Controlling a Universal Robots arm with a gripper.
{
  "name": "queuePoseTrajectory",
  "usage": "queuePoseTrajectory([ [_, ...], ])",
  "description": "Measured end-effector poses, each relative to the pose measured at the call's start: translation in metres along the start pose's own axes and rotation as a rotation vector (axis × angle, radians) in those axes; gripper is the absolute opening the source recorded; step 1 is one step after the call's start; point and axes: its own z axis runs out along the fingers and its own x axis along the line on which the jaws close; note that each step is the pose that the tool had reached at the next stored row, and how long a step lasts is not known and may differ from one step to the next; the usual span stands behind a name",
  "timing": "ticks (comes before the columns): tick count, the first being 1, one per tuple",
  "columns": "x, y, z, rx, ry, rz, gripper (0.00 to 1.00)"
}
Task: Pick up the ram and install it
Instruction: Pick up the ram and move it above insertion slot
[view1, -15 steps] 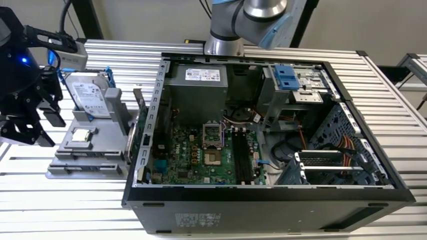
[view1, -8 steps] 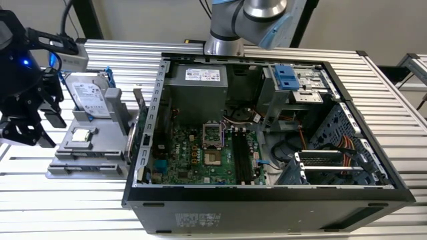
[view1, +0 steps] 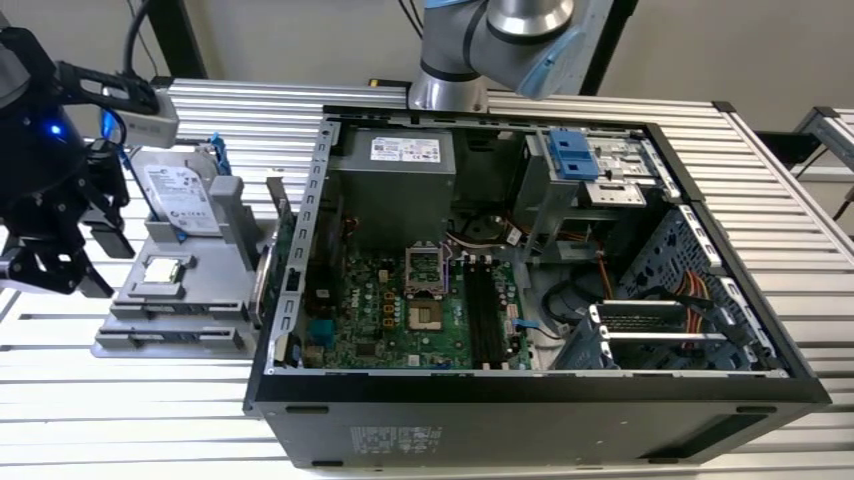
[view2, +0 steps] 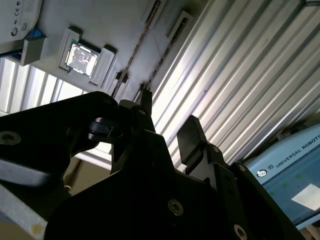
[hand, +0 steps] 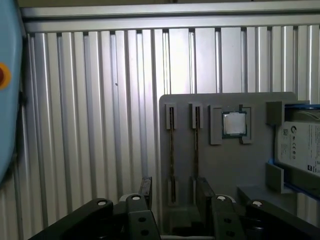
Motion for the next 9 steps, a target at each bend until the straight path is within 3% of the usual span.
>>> queuePoseTrajectory([
  [9,0.0,0.0,0.0041,-0.0001,0.0001,0.0,1.0],
])
